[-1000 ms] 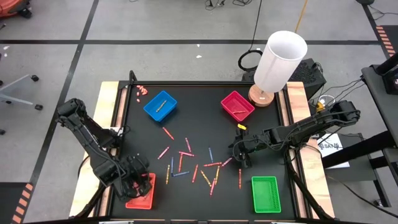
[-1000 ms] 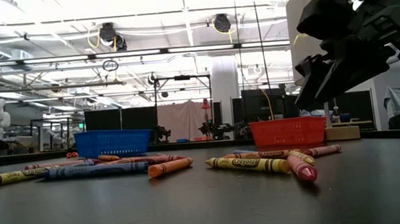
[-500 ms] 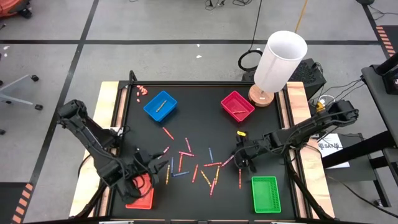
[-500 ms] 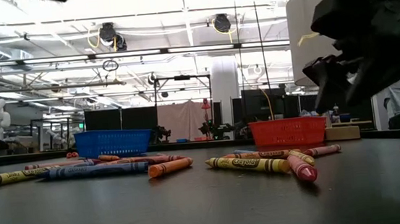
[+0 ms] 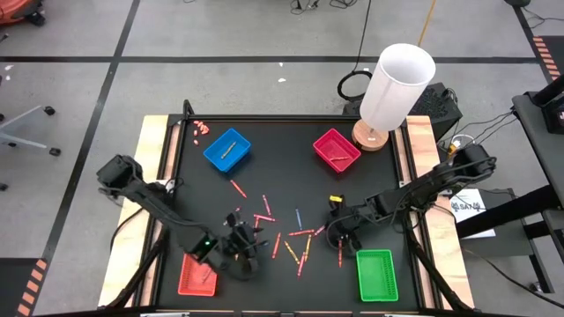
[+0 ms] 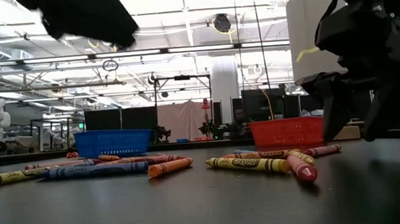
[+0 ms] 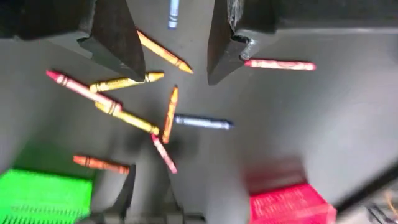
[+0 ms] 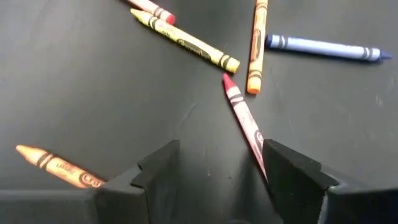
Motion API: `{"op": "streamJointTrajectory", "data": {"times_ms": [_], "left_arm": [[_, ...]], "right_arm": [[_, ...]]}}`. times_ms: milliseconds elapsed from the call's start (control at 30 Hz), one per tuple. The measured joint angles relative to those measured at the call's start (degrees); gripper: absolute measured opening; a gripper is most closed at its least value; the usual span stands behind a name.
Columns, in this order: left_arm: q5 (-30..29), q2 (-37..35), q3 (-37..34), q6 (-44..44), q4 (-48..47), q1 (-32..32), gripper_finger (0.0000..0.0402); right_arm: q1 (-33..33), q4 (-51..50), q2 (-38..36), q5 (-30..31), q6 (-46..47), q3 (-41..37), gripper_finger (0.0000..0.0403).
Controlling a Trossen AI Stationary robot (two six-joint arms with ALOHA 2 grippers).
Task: Sort crayons
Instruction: Put the red crayon into the orange bin
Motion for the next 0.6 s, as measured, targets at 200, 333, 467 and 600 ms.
{"op": "streamJointTrajectory", "data": {"times_ms": [200,333,467,600], "left_arm": [[3.2,1.9,0.0,1.7,1.7,3.6,0.0173],[3.7,2.1,0.0,1.7,1.8,5.1,0.0173],[3.8,2.1,0.0,1.7,2.0,6.0,0.0173],[3.8,2.1,0.0,1.8,2.0,6.7,0.0173]], "right_arm": [[-1.1,0.8,2.2,0.2,-1.2,0.0,0.0204],[-2.0,1.3,3.9,-0.1,-1.2,0.1,0.0182],[-2.8,1.5,4.9,-0.4,-1.3,0.1,0.0149],[-3.3,1.5,5.1,-0.3,-2.3,0.1,0.0115]]}}
